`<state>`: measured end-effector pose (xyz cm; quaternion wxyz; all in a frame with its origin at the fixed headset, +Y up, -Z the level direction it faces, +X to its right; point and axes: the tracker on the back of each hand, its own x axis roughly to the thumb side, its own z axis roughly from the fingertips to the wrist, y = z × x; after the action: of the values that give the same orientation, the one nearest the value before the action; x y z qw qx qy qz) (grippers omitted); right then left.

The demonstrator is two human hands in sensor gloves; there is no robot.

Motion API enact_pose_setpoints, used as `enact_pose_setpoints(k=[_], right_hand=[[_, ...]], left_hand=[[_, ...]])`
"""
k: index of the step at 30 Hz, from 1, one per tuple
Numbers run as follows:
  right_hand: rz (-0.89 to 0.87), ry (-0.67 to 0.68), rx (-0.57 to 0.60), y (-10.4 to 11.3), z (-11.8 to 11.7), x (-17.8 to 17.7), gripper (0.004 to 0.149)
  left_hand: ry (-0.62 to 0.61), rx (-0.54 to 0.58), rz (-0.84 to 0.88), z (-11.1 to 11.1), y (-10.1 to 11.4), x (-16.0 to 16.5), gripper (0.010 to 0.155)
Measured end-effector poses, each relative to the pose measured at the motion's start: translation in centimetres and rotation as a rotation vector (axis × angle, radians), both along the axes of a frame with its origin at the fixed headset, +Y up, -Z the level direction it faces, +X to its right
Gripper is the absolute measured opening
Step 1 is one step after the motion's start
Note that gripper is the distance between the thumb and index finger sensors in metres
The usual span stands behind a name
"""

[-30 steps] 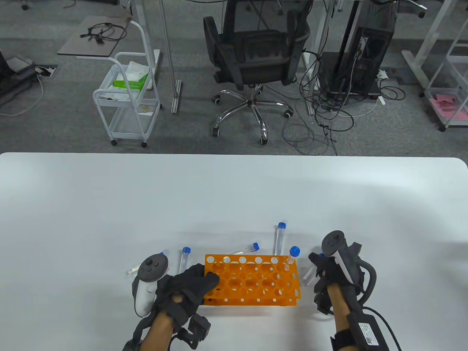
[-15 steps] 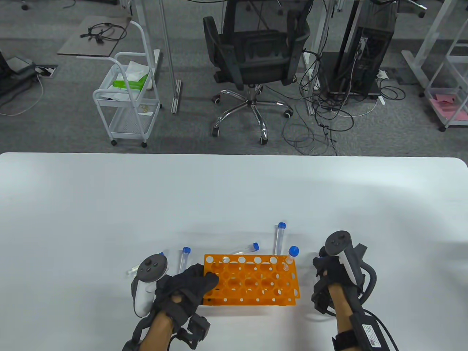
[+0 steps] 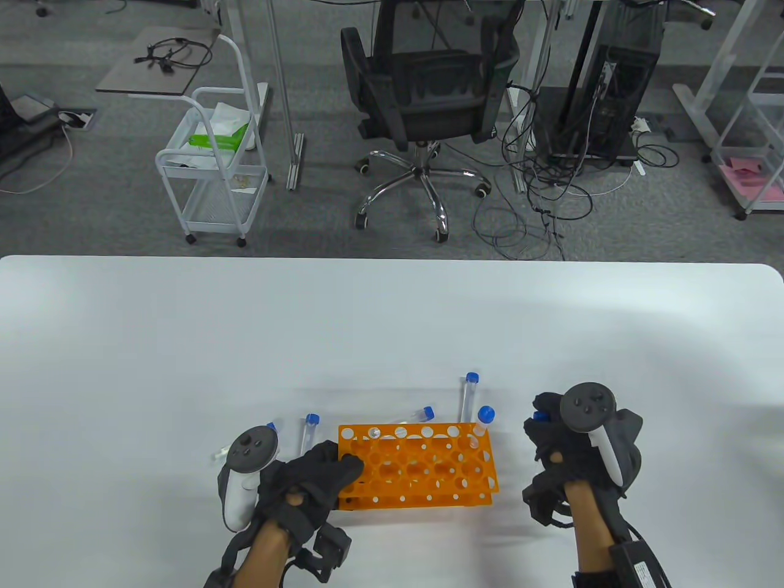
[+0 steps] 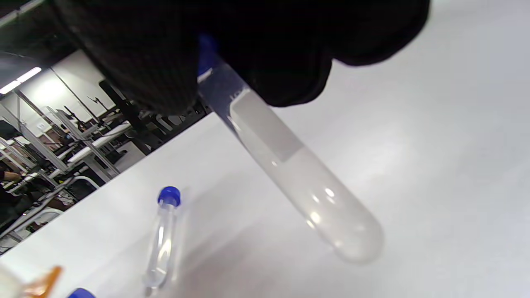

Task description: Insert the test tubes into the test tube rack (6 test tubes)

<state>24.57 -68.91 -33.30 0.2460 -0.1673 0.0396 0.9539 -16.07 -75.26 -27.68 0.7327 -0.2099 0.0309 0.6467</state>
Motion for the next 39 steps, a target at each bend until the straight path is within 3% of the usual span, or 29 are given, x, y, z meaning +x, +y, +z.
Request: enact_pose_setpoints(k=[17,29,39], right_hand=[[-0.067,0.122,0.238,5.1,3.5,-2.4,0.06],[-0.155,0.263,0.357,7.0,5.2,-4.0,0.056],[-0.17,0.371,0.38,7.9,7.1,-6.2,0.055]], left_hand=[[0.002,-0.002,0.002,0.0,0.0,0.2,0.044],[0.001,-0.006,-0.006,0.0,0.0,0.2,0.044],[-0.003,0.0,-0.01,0.0,0.0,0.1,0.044]])
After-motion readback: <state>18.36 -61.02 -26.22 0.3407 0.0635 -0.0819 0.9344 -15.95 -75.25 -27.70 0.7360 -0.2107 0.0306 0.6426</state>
